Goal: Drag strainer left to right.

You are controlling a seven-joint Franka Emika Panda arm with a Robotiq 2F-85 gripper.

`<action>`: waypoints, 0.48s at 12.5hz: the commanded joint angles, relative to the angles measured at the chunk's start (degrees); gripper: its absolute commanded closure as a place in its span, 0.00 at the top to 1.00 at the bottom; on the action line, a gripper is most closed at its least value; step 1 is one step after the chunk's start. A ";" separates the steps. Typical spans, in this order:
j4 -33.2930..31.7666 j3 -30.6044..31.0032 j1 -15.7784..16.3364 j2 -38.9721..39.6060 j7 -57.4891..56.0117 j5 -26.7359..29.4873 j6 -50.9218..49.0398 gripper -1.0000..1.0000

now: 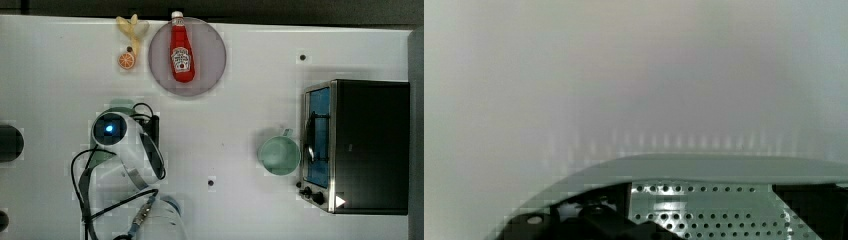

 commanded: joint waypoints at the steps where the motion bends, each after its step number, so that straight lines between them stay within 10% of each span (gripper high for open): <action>1: -1.43 -2.50 -3.01 -2.82 -3.97 -1.17 -0.43 1.00; 6: -2.97 -5.77 -5.59 -4.21 -13.36 -1.17 -0.23 1.00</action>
